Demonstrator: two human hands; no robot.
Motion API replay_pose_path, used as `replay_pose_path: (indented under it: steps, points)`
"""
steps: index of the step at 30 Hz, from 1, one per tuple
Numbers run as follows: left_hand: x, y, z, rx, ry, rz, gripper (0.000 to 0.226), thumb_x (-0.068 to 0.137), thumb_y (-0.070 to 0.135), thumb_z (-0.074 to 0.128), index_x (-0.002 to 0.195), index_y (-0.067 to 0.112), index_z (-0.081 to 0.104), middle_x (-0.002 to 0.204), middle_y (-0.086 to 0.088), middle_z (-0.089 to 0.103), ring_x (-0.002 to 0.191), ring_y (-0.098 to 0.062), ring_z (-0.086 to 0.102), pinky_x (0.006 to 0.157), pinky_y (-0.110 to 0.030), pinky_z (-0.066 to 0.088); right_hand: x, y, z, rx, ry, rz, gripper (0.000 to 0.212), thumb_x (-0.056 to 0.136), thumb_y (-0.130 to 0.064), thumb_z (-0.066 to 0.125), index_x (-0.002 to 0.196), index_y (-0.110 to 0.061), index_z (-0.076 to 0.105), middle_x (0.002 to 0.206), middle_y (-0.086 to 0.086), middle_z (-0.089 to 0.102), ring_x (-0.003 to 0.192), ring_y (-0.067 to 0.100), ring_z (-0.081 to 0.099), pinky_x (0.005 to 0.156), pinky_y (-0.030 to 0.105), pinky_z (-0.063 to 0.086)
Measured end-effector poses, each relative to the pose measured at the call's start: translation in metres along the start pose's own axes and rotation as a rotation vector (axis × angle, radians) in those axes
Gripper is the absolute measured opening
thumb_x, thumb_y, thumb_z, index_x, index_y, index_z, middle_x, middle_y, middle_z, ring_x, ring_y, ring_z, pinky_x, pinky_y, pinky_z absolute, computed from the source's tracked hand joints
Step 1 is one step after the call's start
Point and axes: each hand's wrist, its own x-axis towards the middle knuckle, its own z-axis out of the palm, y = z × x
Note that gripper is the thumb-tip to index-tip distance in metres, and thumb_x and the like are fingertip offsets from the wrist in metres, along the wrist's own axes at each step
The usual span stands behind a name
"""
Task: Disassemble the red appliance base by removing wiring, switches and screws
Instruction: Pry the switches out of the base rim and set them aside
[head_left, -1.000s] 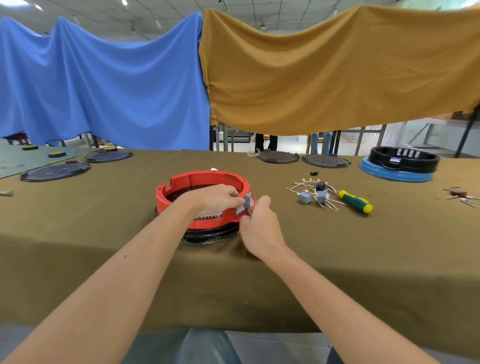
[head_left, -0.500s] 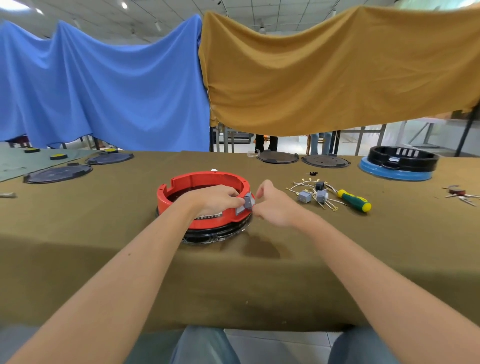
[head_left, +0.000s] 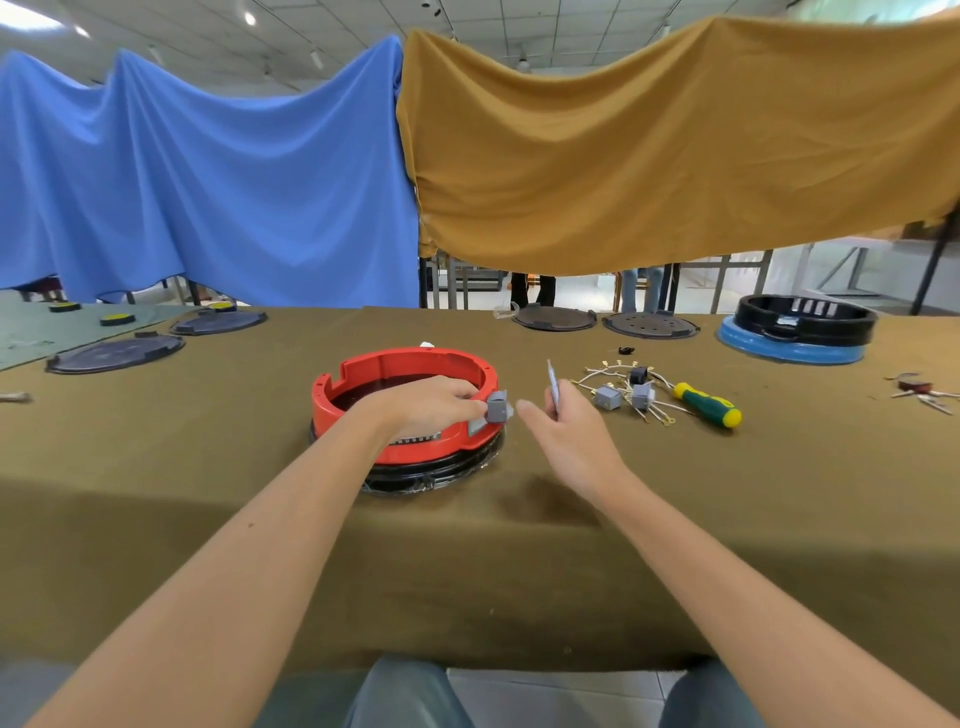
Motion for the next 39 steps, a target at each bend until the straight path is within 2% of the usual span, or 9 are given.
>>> replay_pose_path:
  steps: [6,9,13,19,24,27,32,35,39]
  points:
    - [-0.001,0.000,0.001,-0.045,0.002,0.008,0.030,0.102,0.040,0.044,0.120,0.024,0.063,0.124,0.000,0.064,0.117,-0.023,0.057,0.096,-0.037,0.042,0.012,0.004,0.023,-0.027,-0.043,-0.116,0.036,0.092,-0.017,0.068,0.081,-0.019,0.033,0.084,0.004,0.050,0.066,0.011,0.038,0.057,0.017,0.036]
    - [-0.001,-0.001,0.002,-0.050,0.012,0.023,0.028,0.101,0.040,0.045,0.112,0.023,0.065,0.116,-0.006,0.067,0.105,-0.025,0.062,0.094,-0.040,0.046,0.011,0.012,0.024,0.047,0.003,-0.080,0.038,0.091,-0.017,0.070,0.081,-0.019,0.034,0.079,0.000,0.050,0.066,0.011,0.042,0.058,0.015,0.038]
    - [0.000,-0.005,0.010,0.065,0.099,0.038,0.021,0.093,0.038,0.050,0.098,0.021,0.062,0.097,-0.001,0.067,0.088,-0.020,0.061,0.085,-0.038,0.047,0.015,0.019,0.013,0.338,0.055,0.137,0.035,0.088,-0.008,0.070,0.087,-0.017,0.036,0.089,0.008,0.053,0.077,0.021,0.056,0.076,0.036,0.047]
    - [-0.001,-0.013,0.020,0.241,0.270,0.103,0.017,0.096,0.045,0.046,0.098,0.028,0.051,0.087,0.011,0.064,0.078,-0.008,0.058,0.062,-0.026,0.038,0.029,0.037,-0.030,-0.008,0.119,0.129,0.029,0.090,-0.012,0.068,0.090,-0.016,0.039,0.093,0.003,0.059,0.077,0.017,0.055,0.060,0.028,0.044]
    - [0.003,-0.018,0.014,0.187,0.208,0.183,0.014,0.096,0.042,0.052,0.095,0.028,0.055,0.087,0.014,0.063,0.081,-0.010,0.060,0.071,-0.031,0.046,0.043,0.054,-0.063,-0.019,0.256,0.200,0.038,0.083,-0.019,0.078,0.088,-0.016,0.041,0.086,0.001,0.062,0.072,0.012,0.053,0.057,0.029,0.037]
    - [0.007,-0.018,0.007,0.132,0.141,0.221,0.012,0.095,0.043,0.056,0.102,0.034,0.059,0.092,0.021,0.063,0.086,-0.001,0.060,0.071,-0.022,0.042,0.051,0.061,-0.068,-0.043,0.316,0.235,0.040,0.083,-0.022,0.080,0.091,-0.016,0.041,0.093,0.002,0.062,0.074,0.012,0.053,0.056,0.028,0.035]
    - [0.014,-0.012,0.005,0.122,0.097,0.243,0.017,0.095,0.043,0.058,0.111,0.040,0.061,0.084,0.032,0.061,0.081,0.011,0.057,0.071,-0.017,0.038,0.055,0.076,-0.067,-0.097,0.509,0.377,0.032,0.094,-0.026,0.066,0.109,-0.006,0.045,0.107,0.013,0.052,0.088,0.028,0.054,0.071,0.035,0.040]
    - [0.015,-0.012,0.011,0.270,0.214,0.184,0.028,0.096,0.048,0.052,0.124,0.045,0.056,0.098,0.022,0.062,0.096,-0.008,0.057,0.088,-0.038,0.041,0.055,0.079,-0.069,-0.006,0.551,0.401,0.014,0.099,-0.020,0.052,0.095,-0.014,0.039,0.086,0.006,0.052,0.068,0.017,0.048,0.054,0.033,0.031]
    - [0.006,-0.015,0.043,0.272,0.543,0.108,0.032,0.095,0.049,0.045,0.121,0.035,0.057,0.102,0.016,0.056,0.107,-0.016,0.049,0.103,-0.047,0.026,0.052,0.078,-0.069,0.021,0.500,0.368,0.015,0.096,-0.014,0.052,0.092,-0.017,0.038,0.080,0.002,0.049,0.067,0.017,0.046,0.054,0.033,0.032]
